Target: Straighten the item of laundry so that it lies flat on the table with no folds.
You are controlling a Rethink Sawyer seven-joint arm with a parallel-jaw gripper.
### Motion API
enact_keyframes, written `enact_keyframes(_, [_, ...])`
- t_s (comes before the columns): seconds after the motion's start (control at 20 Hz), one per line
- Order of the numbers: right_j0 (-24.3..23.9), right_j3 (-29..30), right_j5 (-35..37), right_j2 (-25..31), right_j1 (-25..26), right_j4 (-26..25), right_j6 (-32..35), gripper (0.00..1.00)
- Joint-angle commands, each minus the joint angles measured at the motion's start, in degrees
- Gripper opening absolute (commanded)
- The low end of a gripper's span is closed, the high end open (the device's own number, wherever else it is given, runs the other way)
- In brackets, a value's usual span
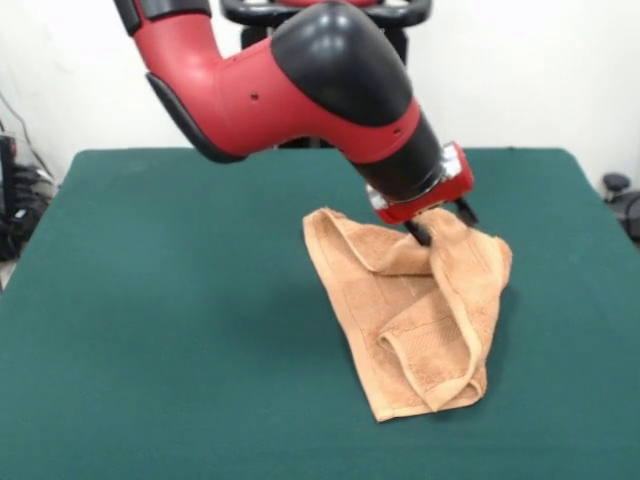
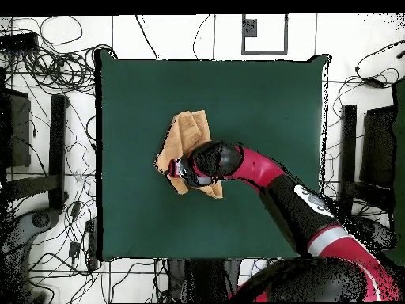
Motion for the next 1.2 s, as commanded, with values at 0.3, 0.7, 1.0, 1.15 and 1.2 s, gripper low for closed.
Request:
enact_keyframes(0.3, [4.50, 2.95, -4.80, 4.29, 0.71, 1.06, 4.25, 1.00])
enact_keyframes(0.7, [6.42, 3.20, -6.29, 4.21, 0.00, 2.21, 6.81, 1.00])
enact_keyframes(1.0, [7.53, 3.66, -7.80, 4.24, -0.19, 3.18, 8.29, 1.00])
enact_keyframes(1.15, [7.78, 3.84, -8.24, 4.29, -0.20, 3.68, 8.30, 1.00])
enact_keyframes(1.2, [7.93, 3.73, -8.24, 4.27, -0.18, 3.85, 8.27, 1.00])
